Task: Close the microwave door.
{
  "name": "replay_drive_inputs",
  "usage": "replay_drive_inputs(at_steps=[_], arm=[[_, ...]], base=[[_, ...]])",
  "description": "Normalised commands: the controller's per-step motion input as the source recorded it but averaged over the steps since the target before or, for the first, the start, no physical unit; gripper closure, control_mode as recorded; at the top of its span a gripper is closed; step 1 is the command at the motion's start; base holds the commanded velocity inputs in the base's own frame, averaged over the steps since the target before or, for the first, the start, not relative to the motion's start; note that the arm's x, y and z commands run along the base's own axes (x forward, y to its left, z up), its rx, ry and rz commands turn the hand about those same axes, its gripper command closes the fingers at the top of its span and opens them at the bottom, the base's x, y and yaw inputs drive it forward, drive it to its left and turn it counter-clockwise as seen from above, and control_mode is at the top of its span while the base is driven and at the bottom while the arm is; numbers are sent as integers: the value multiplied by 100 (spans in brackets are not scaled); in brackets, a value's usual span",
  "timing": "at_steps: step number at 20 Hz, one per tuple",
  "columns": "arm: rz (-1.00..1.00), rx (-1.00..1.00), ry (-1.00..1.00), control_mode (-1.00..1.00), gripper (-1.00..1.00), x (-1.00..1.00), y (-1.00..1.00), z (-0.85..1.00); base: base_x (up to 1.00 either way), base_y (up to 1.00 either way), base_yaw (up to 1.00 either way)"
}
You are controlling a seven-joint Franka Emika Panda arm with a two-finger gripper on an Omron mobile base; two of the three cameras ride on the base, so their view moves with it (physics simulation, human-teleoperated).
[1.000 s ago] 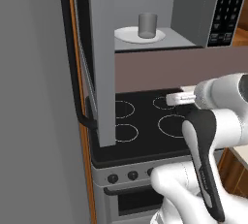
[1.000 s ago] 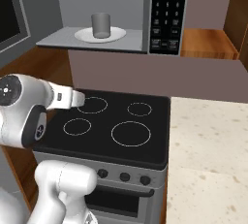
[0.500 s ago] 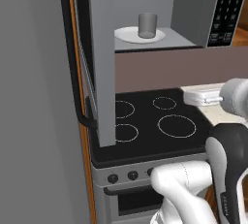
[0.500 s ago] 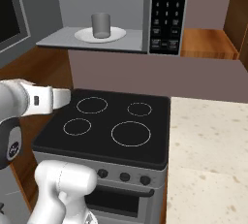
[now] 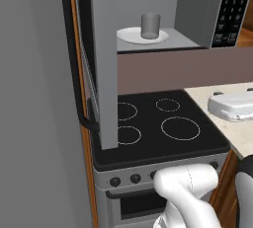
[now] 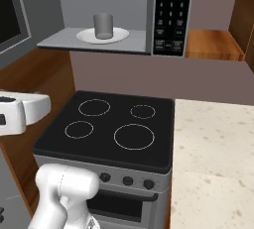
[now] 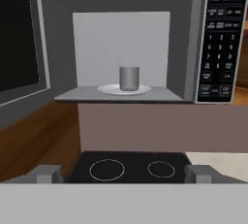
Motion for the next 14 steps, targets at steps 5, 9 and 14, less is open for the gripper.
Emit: replay_drive_inputs(at_steps=[5,9,14], arm=[[0,10,-7,-100,-100,-93,0,1],[0,2,-26,-100,-100,-95,35,23],[0,-7,-41,-100,-100,-66,68,59]], base=[[0,0,0],[0,0,0],[0,0,0]])
